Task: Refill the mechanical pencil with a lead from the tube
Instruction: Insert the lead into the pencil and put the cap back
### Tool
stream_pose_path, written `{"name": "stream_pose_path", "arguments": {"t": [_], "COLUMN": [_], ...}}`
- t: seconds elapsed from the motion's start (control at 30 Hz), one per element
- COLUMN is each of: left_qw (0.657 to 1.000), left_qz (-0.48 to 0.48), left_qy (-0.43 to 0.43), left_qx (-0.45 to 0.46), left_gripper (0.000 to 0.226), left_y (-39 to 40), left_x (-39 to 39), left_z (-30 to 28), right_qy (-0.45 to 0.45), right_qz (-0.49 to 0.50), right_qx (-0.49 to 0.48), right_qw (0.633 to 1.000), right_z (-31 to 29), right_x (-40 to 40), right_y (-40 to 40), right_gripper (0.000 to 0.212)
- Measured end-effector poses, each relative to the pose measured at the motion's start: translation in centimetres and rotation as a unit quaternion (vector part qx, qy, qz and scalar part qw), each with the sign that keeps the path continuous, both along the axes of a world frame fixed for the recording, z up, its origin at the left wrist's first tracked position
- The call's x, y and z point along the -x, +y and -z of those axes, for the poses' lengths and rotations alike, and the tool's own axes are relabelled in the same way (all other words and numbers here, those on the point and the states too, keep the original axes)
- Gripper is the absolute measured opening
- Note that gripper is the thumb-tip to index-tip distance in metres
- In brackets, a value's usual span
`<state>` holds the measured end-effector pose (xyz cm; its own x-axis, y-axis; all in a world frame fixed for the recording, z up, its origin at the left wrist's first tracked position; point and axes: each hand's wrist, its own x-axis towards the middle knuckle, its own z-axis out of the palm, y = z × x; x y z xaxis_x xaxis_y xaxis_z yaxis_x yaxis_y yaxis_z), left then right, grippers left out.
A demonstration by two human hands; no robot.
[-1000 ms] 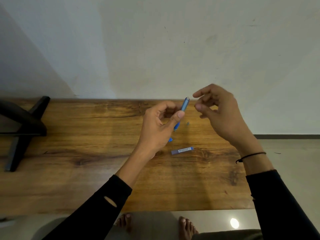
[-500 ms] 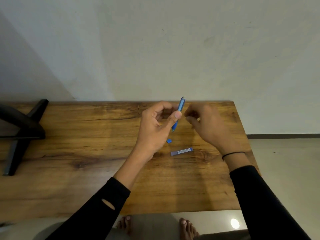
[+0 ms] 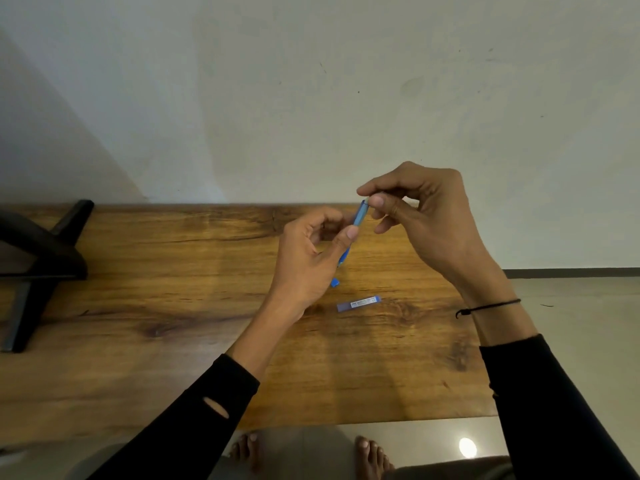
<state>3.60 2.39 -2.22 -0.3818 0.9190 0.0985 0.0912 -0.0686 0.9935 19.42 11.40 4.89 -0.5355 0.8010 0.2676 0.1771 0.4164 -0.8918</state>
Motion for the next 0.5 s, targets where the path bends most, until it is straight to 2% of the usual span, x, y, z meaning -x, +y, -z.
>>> {"name": "stream_pose_path", "arguments": {"t": [0.17,0.3,0.5], "left_qw": [1.0,1.0,1.0], "left_qz": [0.01,0.016,0.013], "left_qy": [-0.001,0.005,0.022], "left_qx": [-0.003,-0.003,0.0], "left_gripper": [0.009,0.009,0.009], "left_y": [-0.1,-0.2,-0.1], "left_x": [0.1,-0.1,0.0], "left_z": [0.1,0.0,0.2], "right_qy": [-0.033,-0.035,-0.092], "right_qz": [0.008,0.013,0.004], "right_qx": [-0.014,-0.023,-0.048], "right_qw": [0.999,0.999,0.995], "right_z": [-0.4,-0.7,-1.1], "right_x": [-0.4,-0.6,-0.7], "right_y": [0.3,0.2,0.1], "right_gripper": [0.006,0.005,0.005]}}
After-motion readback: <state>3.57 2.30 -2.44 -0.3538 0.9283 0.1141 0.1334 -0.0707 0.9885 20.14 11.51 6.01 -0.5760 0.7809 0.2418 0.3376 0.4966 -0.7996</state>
